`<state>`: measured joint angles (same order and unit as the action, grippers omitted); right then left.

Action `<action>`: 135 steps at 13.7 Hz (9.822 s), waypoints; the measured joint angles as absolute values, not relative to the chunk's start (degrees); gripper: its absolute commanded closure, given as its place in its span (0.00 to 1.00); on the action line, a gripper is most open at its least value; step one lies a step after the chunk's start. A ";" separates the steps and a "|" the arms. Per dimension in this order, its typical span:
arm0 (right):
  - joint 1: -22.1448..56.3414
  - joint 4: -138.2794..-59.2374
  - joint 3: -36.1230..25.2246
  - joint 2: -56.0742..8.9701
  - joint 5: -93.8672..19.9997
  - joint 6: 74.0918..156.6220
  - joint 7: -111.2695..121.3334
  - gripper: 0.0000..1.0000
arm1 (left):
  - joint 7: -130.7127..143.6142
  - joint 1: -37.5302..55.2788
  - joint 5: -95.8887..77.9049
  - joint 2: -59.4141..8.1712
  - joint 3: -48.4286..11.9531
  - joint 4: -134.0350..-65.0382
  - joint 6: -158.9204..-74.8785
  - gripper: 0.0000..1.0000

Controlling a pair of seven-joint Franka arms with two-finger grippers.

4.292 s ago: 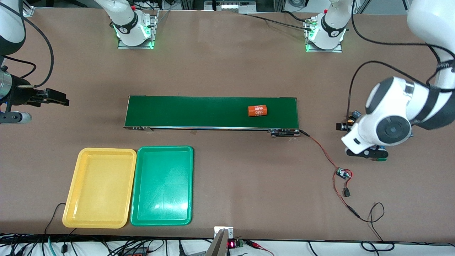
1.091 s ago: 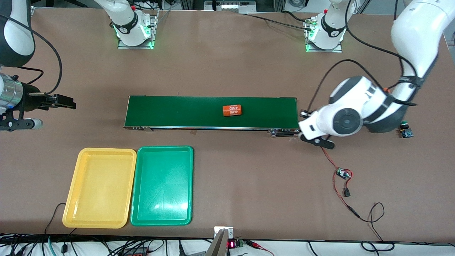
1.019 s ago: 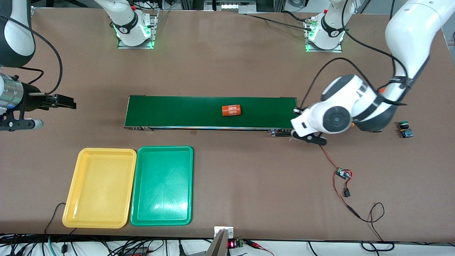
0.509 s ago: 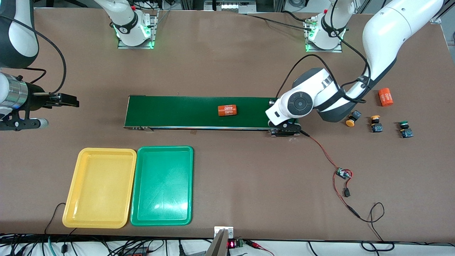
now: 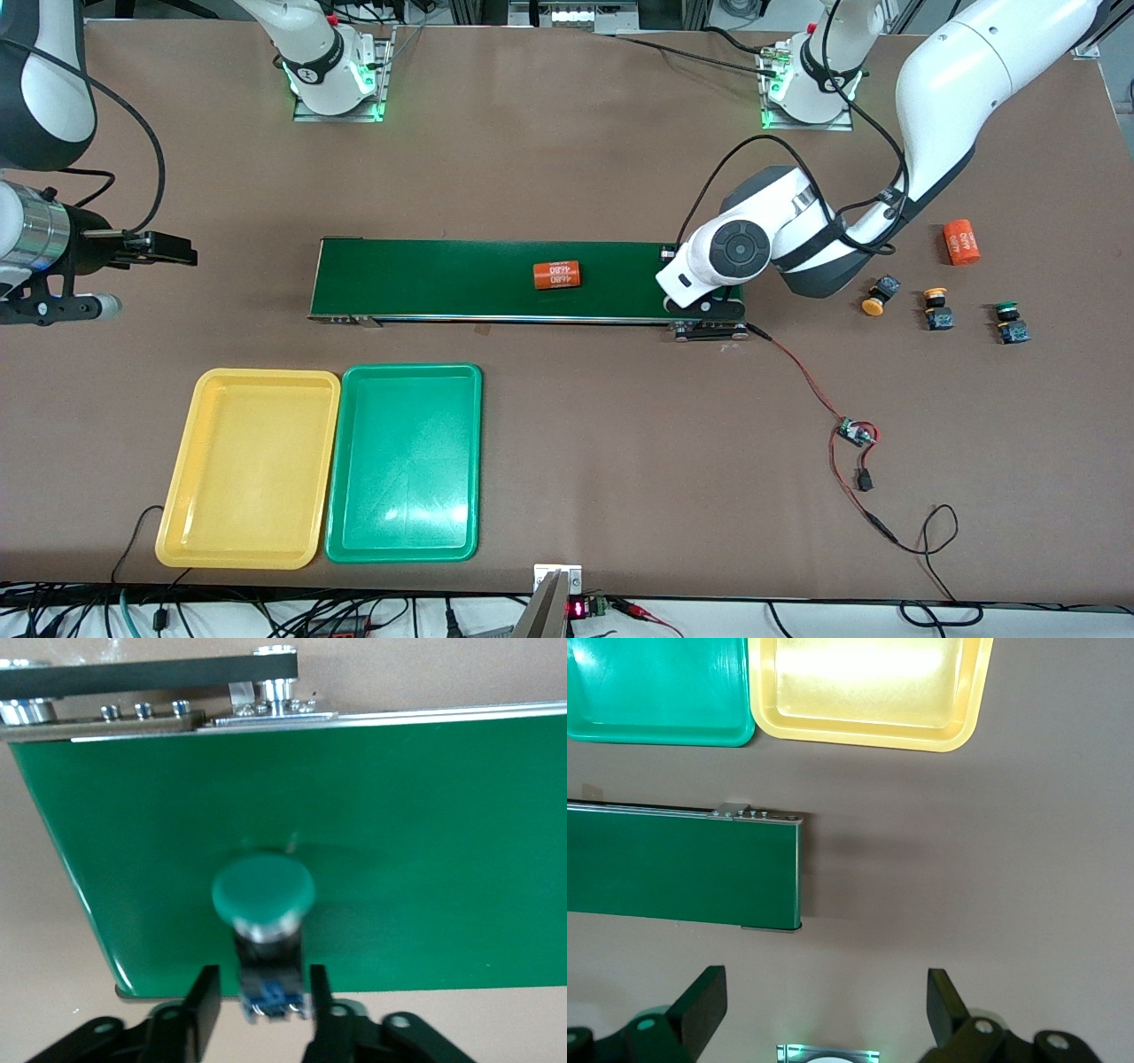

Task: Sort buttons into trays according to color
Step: 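Place the green-cap button on the conveyor belt with the left gripper, then grasp a yellow-cap button with the left gripper while the right gripper approaches, then place the yellow button on the belt while the right gripper lowers, then grasp the green button on the belt with the right gripper, then place another yellow button on the belt while the right gripper lifts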

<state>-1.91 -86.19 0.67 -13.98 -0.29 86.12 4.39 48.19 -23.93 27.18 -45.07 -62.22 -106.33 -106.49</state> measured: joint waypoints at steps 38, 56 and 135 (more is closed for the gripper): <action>6.75 -124.05 1.29 6.57 -0.34 110.23 -11.00 0.00 | -29.90 -12.89 17.79 -18.59 -8.94 -131.92 -134.08 0.00; 17.97 -124.35 1.36 2.12 -0.34 115.69 -20.75 0.00 | -26.27 -12.73 5.19 -15.02 -12.55 -125.22 -123.20 0.77; 34.58 -119.43 3.23 -15.71 -3.71 130.38 -36.35 0.00 | -2.67 -10.24 0.23 -19.35 -12.98 -114.69 -119.71 0.83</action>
<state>34.58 -119.43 3.23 -15.71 -3.71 130.38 -36.35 -2.67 -10.24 0.23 -19.35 -12.98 -114.69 -119.71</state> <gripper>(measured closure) 0.000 0.581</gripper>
